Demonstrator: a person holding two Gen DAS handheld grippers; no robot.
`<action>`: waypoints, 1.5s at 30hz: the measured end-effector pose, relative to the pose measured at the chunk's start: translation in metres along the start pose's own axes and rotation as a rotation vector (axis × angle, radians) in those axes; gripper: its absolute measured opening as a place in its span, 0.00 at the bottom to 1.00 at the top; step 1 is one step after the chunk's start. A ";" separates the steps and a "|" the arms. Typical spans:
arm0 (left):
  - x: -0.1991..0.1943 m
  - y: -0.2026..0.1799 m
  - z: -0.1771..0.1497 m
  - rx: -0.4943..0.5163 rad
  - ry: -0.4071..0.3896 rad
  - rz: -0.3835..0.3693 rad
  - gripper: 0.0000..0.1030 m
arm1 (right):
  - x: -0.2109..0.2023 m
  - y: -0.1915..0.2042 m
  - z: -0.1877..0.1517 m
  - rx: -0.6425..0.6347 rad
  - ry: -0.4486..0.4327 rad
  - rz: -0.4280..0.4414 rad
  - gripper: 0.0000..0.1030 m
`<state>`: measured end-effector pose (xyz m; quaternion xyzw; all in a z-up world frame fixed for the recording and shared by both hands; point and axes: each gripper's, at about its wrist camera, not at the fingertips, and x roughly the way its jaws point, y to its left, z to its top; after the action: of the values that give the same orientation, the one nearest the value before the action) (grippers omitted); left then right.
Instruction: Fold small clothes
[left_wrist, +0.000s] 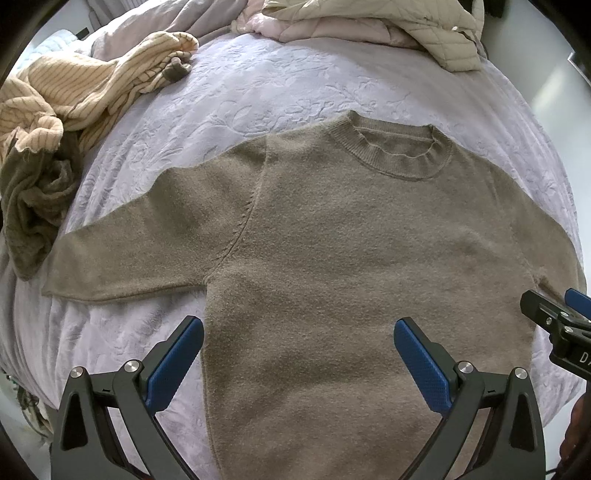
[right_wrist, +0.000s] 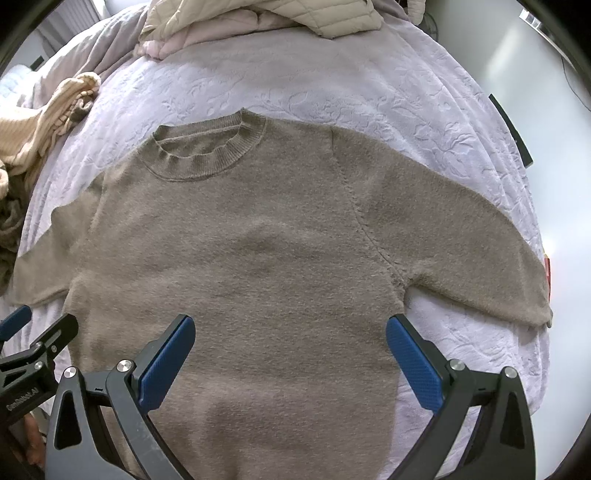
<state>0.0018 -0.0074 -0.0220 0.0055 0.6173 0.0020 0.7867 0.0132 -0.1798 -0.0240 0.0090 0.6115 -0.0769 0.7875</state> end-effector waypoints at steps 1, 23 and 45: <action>0.000 0.001 0.000 0.000 0.001 -0.002 1.00 | 0.000 0.001 0.000 0.001 0.001 0.000 1.00; 0.008 0.003 0.000 -0.005 0.011 -0.049 1.00 | 0.009 0.006 0.000 -0.010 0.017 -0.013 1.00; 0.021 0.012 -0.002 -0.034 0.024 -0.091 1.00 | 0.022 0.014 -0.006 -0.010 0.034 -0.017 1.00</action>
<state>0.0049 0.0044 -0.0425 -0.0358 0.6263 -0.0231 0.7784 0.0145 -0.1682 -0.0475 0.0009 0.6251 -0.0803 0.7764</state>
